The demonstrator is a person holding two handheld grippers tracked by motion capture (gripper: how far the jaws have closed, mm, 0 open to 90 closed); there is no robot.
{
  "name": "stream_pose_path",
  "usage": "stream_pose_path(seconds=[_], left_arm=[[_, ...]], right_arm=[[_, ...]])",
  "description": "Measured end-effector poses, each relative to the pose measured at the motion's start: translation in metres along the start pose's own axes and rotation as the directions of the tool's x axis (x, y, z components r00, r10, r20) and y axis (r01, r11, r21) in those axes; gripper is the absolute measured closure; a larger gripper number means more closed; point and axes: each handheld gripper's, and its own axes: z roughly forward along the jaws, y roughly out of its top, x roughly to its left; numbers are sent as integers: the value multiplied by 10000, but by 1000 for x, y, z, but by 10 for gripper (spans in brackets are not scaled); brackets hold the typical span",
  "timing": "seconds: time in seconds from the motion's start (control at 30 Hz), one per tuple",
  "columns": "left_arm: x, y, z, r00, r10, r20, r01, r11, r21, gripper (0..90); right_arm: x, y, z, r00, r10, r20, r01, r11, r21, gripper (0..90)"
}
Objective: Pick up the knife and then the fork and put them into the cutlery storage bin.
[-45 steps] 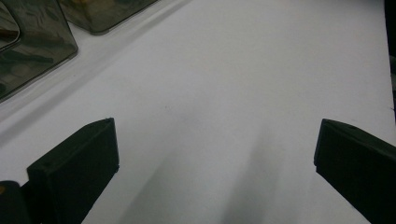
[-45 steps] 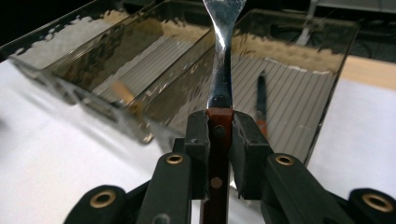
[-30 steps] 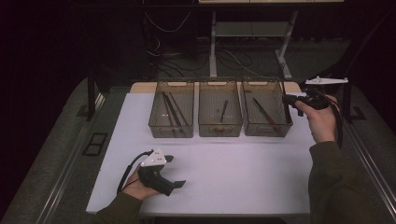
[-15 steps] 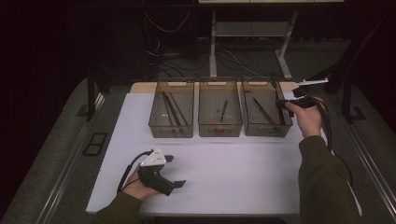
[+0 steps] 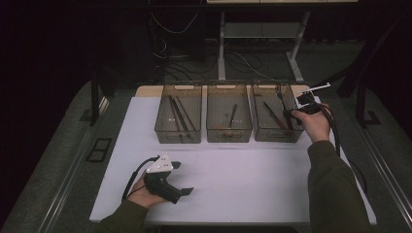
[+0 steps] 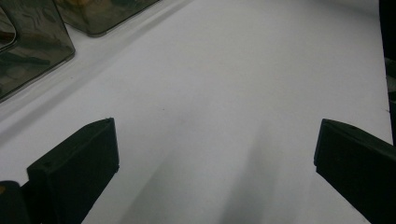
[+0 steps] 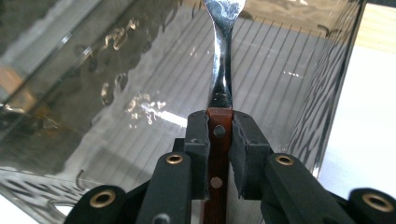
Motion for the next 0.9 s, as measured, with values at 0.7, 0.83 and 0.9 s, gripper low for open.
stream_pose_path(seconds=[0.7,0.83,0.9], left_arm=[[0,0,0,10000,55,31,-55,10000,20,0],[0,0,0,10000,45,31,-45,10000,0,0],[0,0,0,10000,45,27,-45,10000,4,0]], right_arm=[[12,4,19,9983,-580,34,574,9932,1012,751],[12,6,18,9986,-522,-21,522,9956,777,727],[12,7,17,9987,-499,-73,503,9964,684,706]])
